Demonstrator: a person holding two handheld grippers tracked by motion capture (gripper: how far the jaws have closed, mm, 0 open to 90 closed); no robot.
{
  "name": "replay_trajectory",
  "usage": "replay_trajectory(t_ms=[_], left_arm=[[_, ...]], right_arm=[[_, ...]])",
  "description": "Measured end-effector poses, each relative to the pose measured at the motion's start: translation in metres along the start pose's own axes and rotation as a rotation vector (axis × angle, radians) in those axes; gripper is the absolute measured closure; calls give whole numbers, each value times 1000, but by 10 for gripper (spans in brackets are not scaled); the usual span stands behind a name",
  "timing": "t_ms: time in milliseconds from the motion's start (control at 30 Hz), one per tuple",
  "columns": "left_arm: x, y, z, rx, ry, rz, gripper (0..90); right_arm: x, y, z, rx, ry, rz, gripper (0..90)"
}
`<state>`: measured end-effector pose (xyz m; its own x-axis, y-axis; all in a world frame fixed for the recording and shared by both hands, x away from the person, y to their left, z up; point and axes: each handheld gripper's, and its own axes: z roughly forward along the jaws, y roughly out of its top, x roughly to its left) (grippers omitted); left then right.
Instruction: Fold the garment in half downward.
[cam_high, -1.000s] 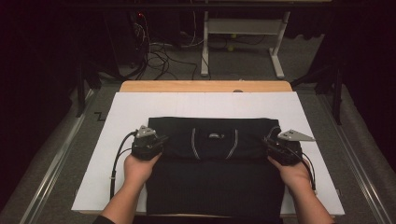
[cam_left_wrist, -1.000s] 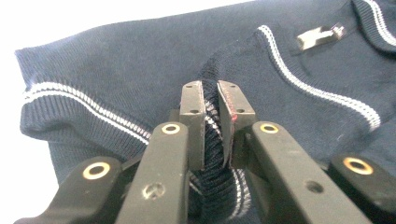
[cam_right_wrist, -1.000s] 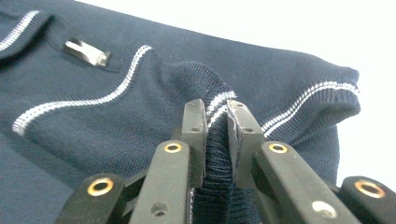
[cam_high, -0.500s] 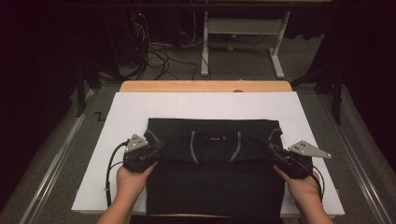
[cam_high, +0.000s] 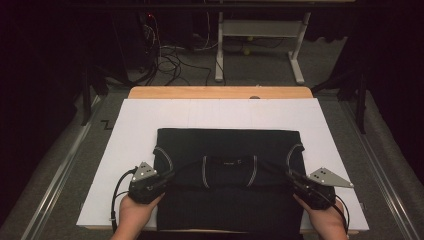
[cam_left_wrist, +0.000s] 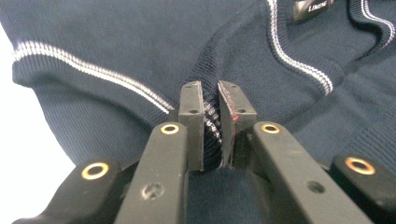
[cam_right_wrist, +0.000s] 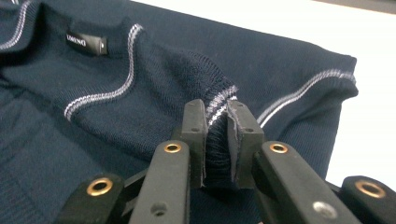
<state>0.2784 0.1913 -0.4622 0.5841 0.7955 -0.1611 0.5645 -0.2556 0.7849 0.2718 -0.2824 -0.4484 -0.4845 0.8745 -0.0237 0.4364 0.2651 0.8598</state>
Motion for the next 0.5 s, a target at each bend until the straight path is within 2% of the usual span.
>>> replay_trajectory(t_ms=[100, 167, 400, 500], left_arm=[[-2, -2, -8, -22, -17, -7, 772], [-5, -3, -12, -31, -14, 4, 773], [-10, -12, -20, -23, -18, 9, 771], [-11, -16, -21, -12, -19, 8, 771]], right_arm=[[0, -6, -3, 7, 4, 3, 793], [0, -8, -8, -5, 9, 8, 794], [4, -17, -21, 0, 3, -16, 794], [4, -22, -24, 7, 9, -6, 795]])
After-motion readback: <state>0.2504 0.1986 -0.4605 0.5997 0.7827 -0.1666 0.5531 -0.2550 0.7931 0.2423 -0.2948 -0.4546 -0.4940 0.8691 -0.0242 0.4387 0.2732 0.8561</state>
